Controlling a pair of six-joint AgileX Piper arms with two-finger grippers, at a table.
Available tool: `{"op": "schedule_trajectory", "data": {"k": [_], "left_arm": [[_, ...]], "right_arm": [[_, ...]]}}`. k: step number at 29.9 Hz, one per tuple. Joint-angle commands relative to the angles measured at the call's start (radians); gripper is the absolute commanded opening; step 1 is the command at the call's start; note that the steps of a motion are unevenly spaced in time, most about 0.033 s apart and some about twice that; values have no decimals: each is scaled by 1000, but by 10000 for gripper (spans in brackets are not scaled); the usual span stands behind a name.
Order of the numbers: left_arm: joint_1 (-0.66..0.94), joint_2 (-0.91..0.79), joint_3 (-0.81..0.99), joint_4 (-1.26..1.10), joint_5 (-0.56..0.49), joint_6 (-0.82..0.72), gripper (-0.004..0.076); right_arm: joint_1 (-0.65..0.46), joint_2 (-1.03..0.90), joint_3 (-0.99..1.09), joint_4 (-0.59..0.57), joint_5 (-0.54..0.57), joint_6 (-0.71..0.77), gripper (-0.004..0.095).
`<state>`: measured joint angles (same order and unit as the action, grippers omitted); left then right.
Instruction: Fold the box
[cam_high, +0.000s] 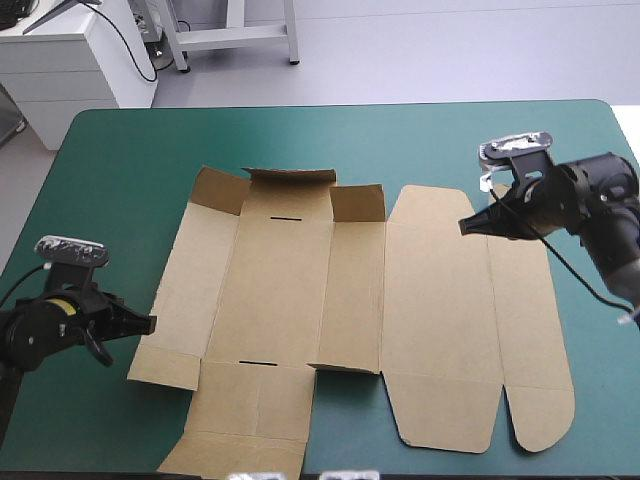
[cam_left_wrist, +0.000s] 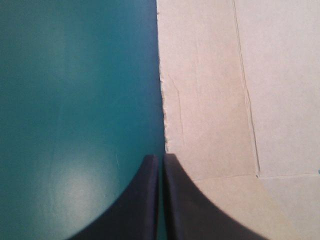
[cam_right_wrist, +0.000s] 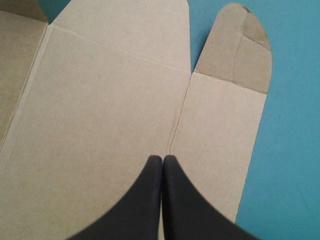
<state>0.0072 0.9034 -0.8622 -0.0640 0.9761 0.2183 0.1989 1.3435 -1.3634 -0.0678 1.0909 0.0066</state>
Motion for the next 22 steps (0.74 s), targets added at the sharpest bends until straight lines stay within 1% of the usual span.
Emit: {"op": "schedule_trajectory", "data": {"k": [1,3,6,11,14,16,22], "left_arm": [[3,112,-86,-50,4,43,16],[26,170,-119,-120,36,109,17],[107,243,-153,-262,59,202,16],[231,372,-193,-425,133,285,16],[250,455,-219,-446,185,321,16],[255,503,-227,-446,198,300,16],[304,600,-231,-451,260,313,16]], "right_arm": [[-7,-124,103,-13,-107,30,-19],[-7,-181,177,-13,-143,44,-20],[-7,-261,261,2,-168,54,-21],[-7,-382,372,9,-185,86,-21],[-7,-461,420,9,-190,92,-21],[-7,-512,438,9,-192,92,-21],[-7,-650,475,30,-170,92,-20]]}}
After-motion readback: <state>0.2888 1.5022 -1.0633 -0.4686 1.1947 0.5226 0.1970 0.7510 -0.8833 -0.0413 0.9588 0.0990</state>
